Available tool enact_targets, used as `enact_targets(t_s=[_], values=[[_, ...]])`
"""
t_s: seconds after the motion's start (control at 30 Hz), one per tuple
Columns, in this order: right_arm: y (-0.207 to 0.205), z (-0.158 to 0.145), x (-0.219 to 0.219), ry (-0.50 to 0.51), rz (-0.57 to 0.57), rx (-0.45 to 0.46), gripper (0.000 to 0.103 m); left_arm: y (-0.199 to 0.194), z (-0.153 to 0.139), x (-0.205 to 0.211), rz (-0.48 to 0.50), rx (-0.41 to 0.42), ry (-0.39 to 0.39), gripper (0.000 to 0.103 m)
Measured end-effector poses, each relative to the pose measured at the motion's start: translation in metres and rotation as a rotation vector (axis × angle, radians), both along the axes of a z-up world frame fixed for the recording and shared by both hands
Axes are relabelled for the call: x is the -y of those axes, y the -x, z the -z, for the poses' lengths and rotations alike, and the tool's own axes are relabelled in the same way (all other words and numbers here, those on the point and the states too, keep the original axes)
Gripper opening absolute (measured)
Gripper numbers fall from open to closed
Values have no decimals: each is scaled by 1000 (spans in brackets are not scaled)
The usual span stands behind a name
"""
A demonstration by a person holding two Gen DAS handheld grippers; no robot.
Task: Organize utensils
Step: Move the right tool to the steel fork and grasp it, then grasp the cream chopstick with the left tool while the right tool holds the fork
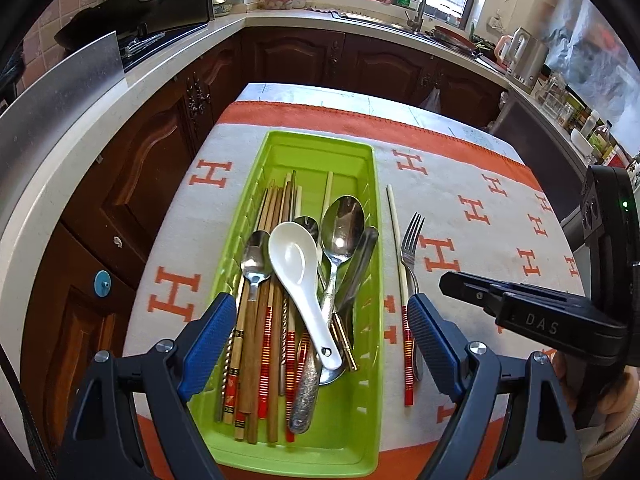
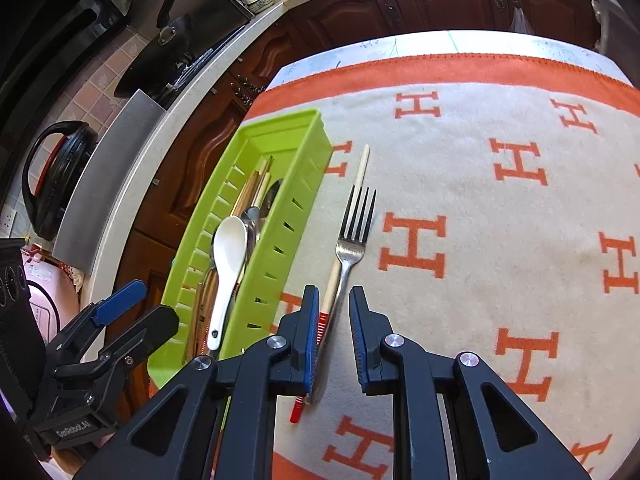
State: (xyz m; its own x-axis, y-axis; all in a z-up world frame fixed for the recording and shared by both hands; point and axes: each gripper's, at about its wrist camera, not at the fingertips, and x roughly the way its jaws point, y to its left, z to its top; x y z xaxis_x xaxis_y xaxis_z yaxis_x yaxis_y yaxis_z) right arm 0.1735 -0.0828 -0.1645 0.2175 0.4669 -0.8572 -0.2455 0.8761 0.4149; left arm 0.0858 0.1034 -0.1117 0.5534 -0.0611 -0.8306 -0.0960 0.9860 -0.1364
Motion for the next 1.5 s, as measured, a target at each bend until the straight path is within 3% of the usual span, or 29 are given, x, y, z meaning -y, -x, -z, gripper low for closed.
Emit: enact_targets(t_s=[0.47, 0.8, 0.97, 1.27, 1.43, 1.5], values=[[-8, 39, -23, 30, -32, -30, 14, -4, 9, -3, -61, 0, -15, 86], [-4, 39, -44, 114, -85, 59, 9, -6, 15, -8, -69, -25, 30, 86], [2, 35, -52, 215, -82, 106, 4, -4, 11, -6, -67, -23, 29, 86], [2, 36, -8, 290, -6, 118, 4, 4, -4, 5, -45, 4, 8, 86], [3, 35, 33, 307, 71, 117, 4, 8, -18, 30, 31, 35, -34, 86], [4, 34, 52, 279, 109, 103, 4, 7, -21, 43, 74, 37, -43, 78]])
